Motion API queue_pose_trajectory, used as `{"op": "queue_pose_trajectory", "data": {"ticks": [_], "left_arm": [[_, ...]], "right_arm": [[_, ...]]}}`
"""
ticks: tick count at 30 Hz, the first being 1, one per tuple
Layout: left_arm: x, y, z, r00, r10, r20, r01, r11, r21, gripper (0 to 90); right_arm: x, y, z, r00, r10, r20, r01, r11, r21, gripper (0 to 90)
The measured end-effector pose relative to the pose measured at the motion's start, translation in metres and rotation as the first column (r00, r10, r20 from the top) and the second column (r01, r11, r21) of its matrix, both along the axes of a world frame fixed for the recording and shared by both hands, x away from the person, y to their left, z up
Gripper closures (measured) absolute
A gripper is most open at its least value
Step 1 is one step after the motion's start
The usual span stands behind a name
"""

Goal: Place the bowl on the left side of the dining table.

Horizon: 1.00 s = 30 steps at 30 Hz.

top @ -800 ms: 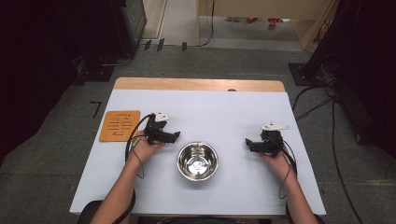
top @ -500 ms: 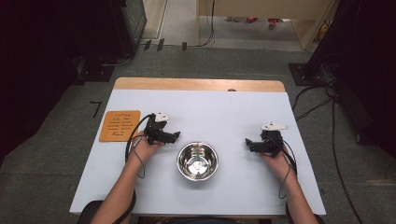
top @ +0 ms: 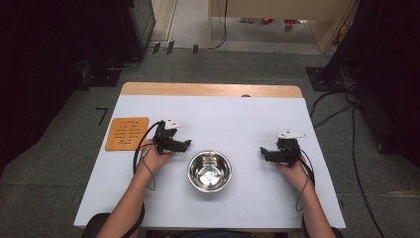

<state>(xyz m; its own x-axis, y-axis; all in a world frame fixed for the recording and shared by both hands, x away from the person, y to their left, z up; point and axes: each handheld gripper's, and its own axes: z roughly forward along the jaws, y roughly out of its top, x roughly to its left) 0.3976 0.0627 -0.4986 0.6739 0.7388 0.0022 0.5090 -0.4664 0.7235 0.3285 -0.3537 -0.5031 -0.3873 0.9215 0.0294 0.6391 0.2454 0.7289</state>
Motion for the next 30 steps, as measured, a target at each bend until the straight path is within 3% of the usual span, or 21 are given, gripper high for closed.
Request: {"op": "queue_pose_trajectory", "data": {"ticks": [25,30], "left_arm": [[0.0005,-0.0001,0.0001,1.0000,0.003,-0.004,-0.003,1.0000,-0.003,12.8],[0.0020,-0.0011,0.0023,0.9998,-0.001,-0.021,0.001,0.9999,0.011,13.5]], "right_arm": [[-0.0009,0.0020,0.0000,0.9999,-0.015,0.001,0.015,1.000,-0.008,12.8],[-0.0009,0.0024,0.0001,0.9998,-0.021,-0.001,0.021,1.000,-0.007,12.7]]}}
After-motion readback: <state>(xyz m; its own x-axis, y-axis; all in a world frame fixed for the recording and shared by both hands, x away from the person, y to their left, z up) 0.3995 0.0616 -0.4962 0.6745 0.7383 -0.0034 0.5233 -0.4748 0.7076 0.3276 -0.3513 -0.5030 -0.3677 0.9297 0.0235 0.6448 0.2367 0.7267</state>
